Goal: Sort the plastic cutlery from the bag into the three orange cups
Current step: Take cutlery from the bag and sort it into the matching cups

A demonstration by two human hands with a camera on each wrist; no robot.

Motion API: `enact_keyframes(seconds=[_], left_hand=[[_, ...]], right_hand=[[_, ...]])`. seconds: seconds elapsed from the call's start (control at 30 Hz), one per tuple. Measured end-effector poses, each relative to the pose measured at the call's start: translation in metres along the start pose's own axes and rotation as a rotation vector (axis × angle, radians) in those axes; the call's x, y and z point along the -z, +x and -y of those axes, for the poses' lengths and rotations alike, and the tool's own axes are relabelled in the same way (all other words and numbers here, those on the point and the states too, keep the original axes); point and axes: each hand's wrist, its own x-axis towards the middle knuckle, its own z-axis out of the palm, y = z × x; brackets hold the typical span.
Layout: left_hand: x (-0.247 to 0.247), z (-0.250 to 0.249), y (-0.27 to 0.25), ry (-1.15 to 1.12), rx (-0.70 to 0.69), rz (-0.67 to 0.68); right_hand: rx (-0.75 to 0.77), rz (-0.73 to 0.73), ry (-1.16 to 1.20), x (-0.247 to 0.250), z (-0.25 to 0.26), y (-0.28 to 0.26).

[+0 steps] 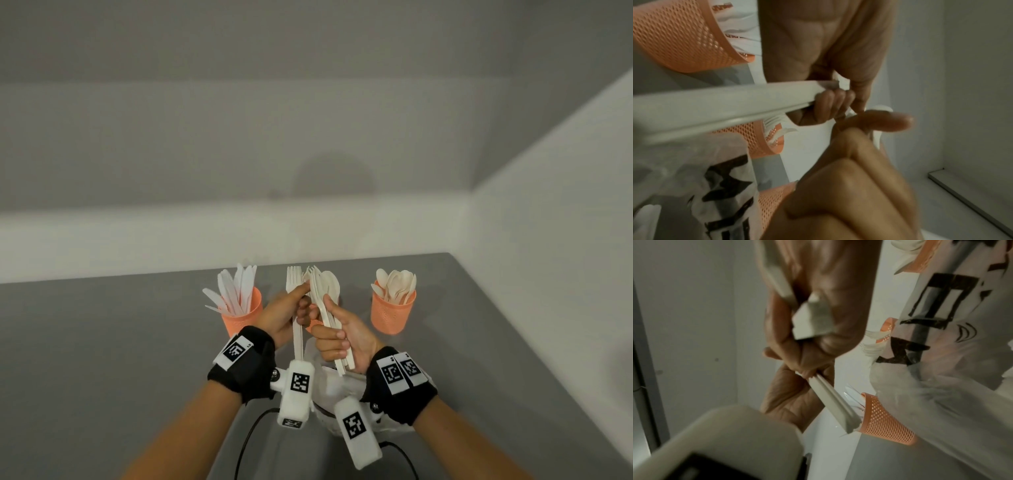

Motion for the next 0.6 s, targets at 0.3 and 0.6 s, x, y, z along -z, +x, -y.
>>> enact_keyframes(seconds=[0.3, 0.6], left_hand=[[-0.002, -0.004, 0.003, 0.196, -0.289, -0.338], [0.006, 0.002, 0.013, 0.037, -0.179, -0.111]], right_hand=[[0.033, -0.189, -0.131, -0.020, 0.002, -0.007], [0.035, -0.280, -0.262, -0.026, 0.002, -0.014]])
